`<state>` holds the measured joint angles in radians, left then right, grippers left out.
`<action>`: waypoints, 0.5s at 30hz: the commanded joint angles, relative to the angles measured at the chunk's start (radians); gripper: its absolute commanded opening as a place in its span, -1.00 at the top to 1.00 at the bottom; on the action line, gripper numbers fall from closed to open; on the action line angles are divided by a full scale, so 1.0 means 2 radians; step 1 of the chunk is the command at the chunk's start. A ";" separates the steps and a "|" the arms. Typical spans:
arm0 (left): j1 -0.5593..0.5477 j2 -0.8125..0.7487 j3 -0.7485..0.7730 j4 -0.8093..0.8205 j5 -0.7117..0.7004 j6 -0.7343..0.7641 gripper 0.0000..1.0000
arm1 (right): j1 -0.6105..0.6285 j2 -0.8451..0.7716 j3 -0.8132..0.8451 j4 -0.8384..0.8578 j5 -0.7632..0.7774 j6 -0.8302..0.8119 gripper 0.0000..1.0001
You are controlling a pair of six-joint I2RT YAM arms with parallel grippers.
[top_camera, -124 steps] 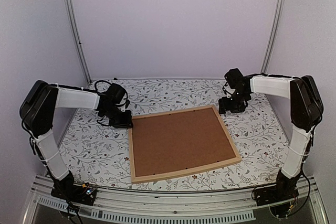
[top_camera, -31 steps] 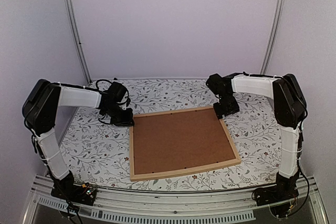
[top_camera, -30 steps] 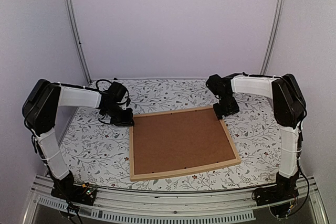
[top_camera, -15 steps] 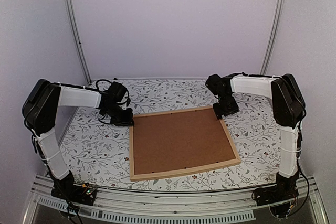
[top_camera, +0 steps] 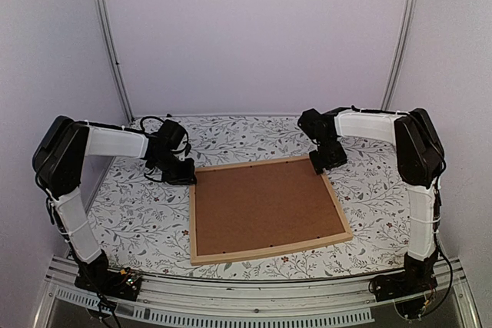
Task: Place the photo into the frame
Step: Press the fastener onto the backboard.
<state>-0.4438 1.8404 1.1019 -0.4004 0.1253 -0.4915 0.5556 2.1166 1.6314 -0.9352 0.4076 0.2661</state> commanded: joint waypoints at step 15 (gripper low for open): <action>-0.001 0.017 -0.020 0.022 0.014 0.022 0.63 | 0.042 0.048 0.011 -0.009 -0.037 0.021 -0.14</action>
<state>-0.4438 1.8404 1.0966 -0.3931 0.1276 -0.4915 0.5842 2.1441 1.6604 -0.9634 0.4515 0.2848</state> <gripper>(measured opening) 0.205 0.571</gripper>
